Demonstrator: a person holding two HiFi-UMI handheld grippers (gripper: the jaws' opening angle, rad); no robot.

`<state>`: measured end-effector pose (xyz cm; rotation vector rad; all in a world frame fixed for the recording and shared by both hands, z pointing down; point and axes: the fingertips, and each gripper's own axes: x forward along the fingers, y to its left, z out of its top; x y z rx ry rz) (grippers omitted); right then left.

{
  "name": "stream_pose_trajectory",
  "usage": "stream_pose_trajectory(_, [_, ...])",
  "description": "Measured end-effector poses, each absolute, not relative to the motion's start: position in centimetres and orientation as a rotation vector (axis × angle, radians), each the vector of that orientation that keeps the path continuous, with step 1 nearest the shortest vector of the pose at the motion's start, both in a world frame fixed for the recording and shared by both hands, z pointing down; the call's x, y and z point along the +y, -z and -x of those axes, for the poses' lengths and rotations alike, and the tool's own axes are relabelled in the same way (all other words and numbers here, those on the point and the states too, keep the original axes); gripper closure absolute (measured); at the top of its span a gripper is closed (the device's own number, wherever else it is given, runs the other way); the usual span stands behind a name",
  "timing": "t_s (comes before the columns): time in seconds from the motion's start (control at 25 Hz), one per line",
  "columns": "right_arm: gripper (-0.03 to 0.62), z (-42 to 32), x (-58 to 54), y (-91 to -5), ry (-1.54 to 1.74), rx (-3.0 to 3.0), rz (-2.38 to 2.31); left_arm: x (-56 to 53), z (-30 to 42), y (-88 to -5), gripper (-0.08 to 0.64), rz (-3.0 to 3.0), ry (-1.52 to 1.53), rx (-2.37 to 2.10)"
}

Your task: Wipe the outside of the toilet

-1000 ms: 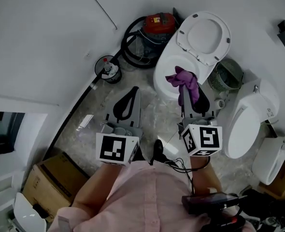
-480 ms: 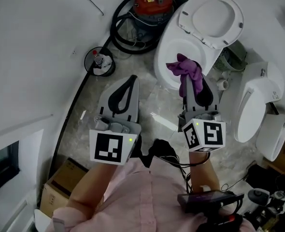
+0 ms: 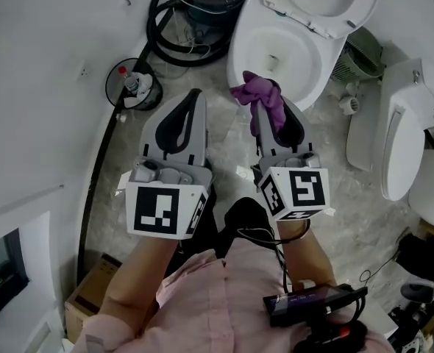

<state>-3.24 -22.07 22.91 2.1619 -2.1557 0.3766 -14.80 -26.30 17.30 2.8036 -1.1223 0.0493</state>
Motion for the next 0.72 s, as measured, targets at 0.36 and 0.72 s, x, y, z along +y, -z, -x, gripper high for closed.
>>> stream_pose_trajectory(0.36, [0.474, 4.8, -22.3, -40.1, -0.468, -2.176, -2.174, -26.8, 13.9, -29.6, 0.552, -2.844, 0.022, -1.065])
stream_pose_trajectory(0.72, [0.474, 6.4, -26.6, -52.6, -0.671, -2.252, -2.308, -29.5, 15.2, -38.1, 0.552, -2.887, 0.095, -1.038])
